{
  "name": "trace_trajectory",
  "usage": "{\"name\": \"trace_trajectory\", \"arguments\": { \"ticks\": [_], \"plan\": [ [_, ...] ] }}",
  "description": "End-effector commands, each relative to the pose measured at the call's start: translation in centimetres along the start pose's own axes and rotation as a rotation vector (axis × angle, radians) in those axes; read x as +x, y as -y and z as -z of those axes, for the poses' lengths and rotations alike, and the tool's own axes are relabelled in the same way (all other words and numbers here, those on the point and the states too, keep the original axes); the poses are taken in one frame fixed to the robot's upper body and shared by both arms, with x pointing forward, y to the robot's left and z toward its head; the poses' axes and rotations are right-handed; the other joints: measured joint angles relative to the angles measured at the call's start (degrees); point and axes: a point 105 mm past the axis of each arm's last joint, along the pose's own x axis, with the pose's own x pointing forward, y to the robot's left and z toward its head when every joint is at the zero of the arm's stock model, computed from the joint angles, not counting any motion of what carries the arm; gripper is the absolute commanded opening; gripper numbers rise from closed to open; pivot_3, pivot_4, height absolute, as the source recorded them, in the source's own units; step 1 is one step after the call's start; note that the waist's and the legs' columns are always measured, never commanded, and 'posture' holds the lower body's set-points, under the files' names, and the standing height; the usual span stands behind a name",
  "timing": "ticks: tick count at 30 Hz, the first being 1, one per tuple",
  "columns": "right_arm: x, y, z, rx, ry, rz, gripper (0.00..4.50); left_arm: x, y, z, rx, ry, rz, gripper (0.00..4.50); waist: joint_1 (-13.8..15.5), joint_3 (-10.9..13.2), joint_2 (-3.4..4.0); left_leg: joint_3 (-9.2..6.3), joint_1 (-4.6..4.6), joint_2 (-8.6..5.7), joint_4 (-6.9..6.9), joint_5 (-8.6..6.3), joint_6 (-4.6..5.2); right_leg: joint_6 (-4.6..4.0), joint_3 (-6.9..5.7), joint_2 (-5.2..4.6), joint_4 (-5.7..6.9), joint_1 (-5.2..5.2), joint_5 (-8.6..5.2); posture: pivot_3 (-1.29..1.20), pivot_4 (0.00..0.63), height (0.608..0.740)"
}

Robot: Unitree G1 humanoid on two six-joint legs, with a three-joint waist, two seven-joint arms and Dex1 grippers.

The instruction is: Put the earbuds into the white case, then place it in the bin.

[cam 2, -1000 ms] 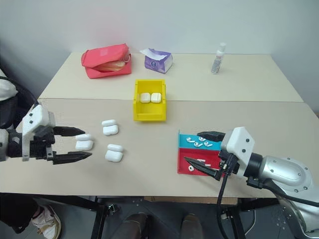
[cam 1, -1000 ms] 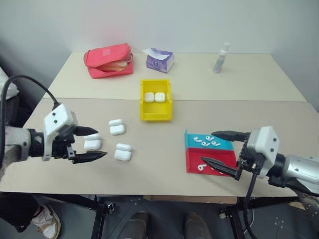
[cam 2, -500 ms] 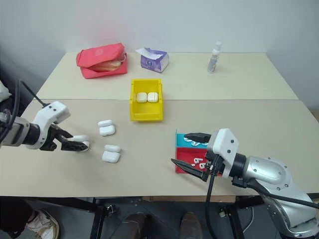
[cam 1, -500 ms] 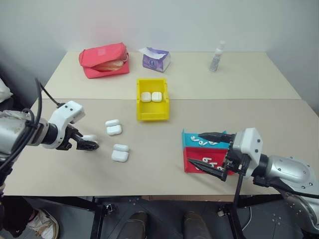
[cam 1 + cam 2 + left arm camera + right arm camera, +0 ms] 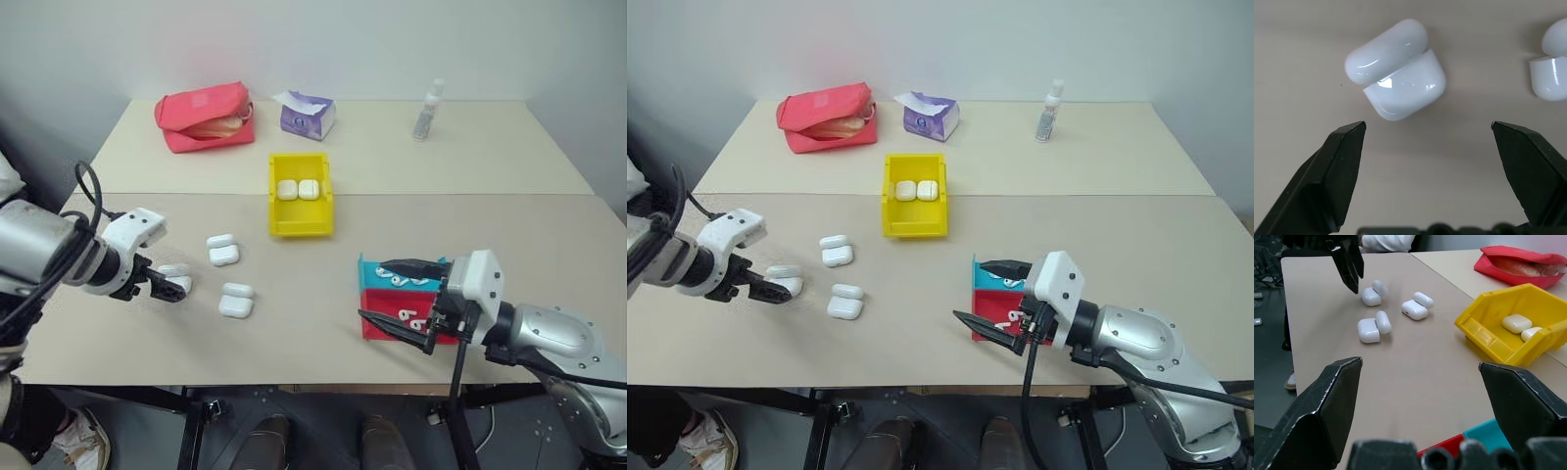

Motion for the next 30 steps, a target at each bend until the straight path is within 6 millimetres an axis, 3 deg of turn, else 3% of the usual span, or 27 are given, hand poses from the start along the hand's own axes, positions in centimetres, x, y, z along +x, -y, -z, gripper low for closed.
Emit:
{"name": "trace_trajectory", "arguments": {
  "ticks": [1,8,24,30],
  "plan": [
    [0.3,-0.1,-0.9,-0.028,0.032,-0.006,4.46,0.2,-1.2,-0.9,-0.064,0.027,-0.080,4.47,0.0,0.0,-0.01,0.00,-0.02,0.00,0.01,0.00,0.00,0.00,0.01,0.00,0.00,-0.01,0.00,0.00,0.150,0.740],
    [0.0,0.5,-1.2,-0.033,0.035,-0.002,4.46,0.9,-1.4,-1.7,-0.177,0.023,-0.093,4.47,0.0,0.0,-0.10,0.00,-0.04,0.01,0.05,0.02,-0.03,0.00,0.12,0.00,0.06,-0.09,0.00,0.00,0.150,0.740],
    [-1.4,1.3,-1.7,-0.006,-0.004,-0.015,4.46,2.1,1.2,0.1,-0.329,-0.014,-0.091,4.47,0.0,0.0,-0.13,0.00,0.02,-0.03,0.05,0.04,-0.09,0.01,1.34,0.25,0.18,-0.17,0.01,0.00,0.150,0.740],
    [-1.9,1.3,-1.8,0.007,-0.012,-0.013,4.46,3.1,1.8,-0.3,-0.415,0.038,-0.148,4.47,0.3,0.0,-0.13,0.01,0.02,-0.02,0.05,0.04,-0.14,0.00,1.47,0.27,0.14,-0.17,0.01,0.00,0.150,0.740]
  ]
}}
